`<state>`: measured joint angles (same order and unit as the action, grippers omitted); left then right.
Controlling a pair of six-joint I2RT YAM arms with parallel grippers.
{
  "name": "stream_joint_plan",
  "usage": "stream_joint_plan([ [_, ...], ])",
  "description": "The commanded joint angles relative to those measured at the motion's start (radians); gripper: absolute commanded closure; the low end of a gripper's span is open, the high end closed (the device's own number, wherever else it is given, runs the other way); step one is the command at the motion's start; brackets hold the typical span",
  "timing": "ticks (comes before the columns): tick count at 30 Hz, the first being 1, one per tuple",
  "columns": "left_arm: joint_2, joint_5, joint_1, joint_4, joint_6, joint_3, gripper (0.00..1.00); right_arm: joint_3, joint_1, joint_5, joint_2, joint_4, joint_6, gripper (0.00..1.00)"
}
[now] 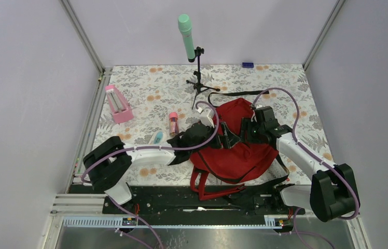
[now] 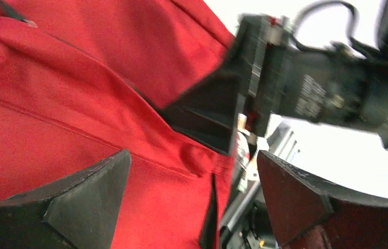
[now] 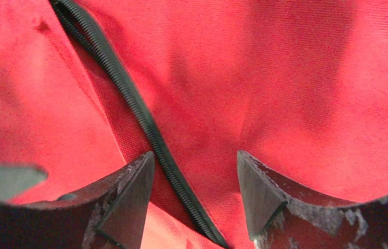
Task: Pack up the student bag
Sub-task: Unzip the student bag at the center of the board, then pick up the stationery from the center of the board.
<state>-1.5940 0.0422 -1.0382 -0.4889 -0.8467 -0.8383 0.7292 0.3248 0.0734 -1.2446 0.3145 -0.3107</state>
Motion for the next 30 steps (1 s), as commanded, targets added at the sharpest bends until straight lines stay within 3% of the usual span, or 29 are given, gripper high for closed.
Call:
stream_joint_plan([
  [1,-0.044,-0.018,0.061,-0.091,-0.079,-0.003,0.05,-0.023,0.017,0.142,0.034,-0.071,0.036,0.34],
  [12,-0.188,-0.029,0.116,-0.071,-0.132,-0.045,0.06,-0.091,0.084,0.138,0.074,-0.124,0.027,0.33],
  [17,-0.218,-0.03,0.12,-0.065,-0.126,-0.054,0.23,-0.091,0.109,0.091,0.086,-0.122,0.019,0.33],
  [21,-0.241,-0.035,0.123,-0.073,-0.117,-0.053,0.49,-0.101,0.131,0.053,0.128,-0.133,0.022,0.33],
  [23,-0.245,-0.038,0.123,-0.08,-0.119,-0.047,0.55,-0.102,0.137,0.033,0.137,-0.135,0.02,0.33],
  [27,-0.258,-0.038,0.125,-0.112,-0.141,-0.03,0.56,-0.108,0.144,0.02,0.146,-0.138,0.024,0.33],
  [30,-0.249,-0.038,0.128,-0.172,-0.168,-0.005,0.49,-0.121,0.157,0.025,0.175,-0.148,0.027,0.36],
])
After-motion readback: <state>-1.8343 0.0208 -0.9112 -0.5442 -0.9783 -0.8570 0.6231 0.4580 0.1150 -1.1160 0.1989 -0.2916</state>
